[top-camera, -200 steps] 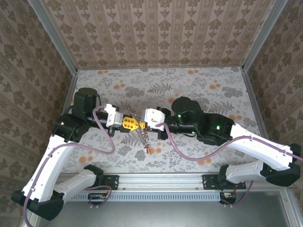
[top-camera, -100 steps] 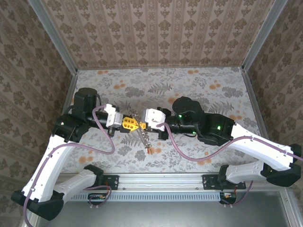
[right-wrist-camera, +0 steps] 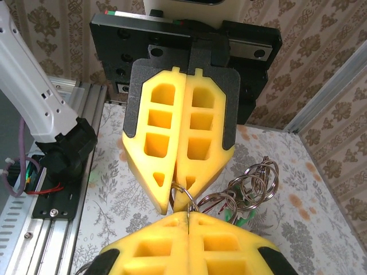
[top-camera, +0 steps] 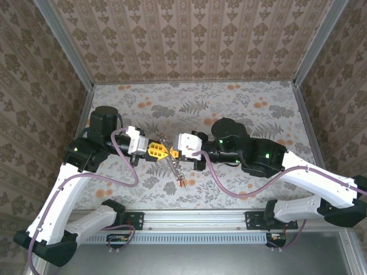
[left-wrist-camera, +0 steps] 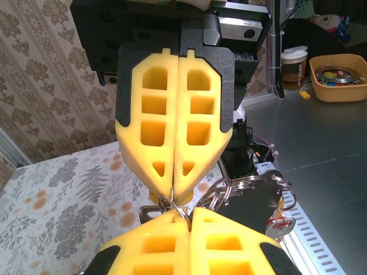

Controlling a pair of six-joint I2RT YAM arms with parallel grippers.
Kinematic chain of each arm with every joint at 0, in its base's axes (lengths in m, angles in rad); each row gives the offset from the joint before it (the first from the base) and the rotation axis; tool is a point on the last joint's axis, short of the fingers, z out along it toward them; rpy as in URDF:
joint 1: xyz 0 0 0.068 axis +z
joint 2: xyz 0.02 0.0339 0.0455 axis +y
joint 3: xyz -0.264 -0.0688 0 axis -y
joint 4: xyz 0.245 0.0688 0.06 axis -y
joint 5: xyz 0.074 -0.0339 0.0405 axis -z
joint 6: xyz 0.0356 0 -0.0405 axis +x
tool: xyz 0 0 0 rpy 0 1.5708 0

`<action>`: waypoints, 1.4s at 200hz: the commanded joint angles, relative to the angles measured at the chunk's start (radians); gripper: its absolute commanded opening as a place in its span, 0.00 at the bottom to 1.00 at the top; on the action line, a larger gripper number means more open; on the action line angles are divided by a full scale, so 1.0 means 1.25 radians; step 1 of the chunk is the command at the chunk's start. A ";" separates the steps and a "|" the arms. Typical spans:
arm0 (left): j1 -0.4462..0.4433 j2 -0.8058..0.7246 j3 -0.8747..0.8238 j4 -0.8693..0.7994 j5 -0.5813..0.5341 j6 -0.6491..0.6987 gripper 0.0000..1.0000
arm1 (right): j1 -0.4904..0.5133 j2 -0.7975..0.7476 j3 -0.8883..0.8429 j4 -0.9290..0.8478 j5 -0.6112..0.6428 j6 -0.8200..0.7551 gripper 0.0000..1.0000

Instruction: Put the keys on the keyring

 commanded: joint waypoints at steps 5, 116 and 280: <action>-0.005 0.009 0.016 -0.035 0.027 0.018 0.00 | 0.002 -0.026 0.003 0.126 -0.011 -0.015 0.00; -0.044 0.030 0.046 -0.098 -0.038 0.055 0.00 | -0.028 -0.003 0.056 0.089 -0.101 0.056 0.00; -0.062 0.033 0.050 -0.110 -0.064 0.057 0.00 | 0.021 -0.021 0.024 0.117 -0.001 -0.032 0.00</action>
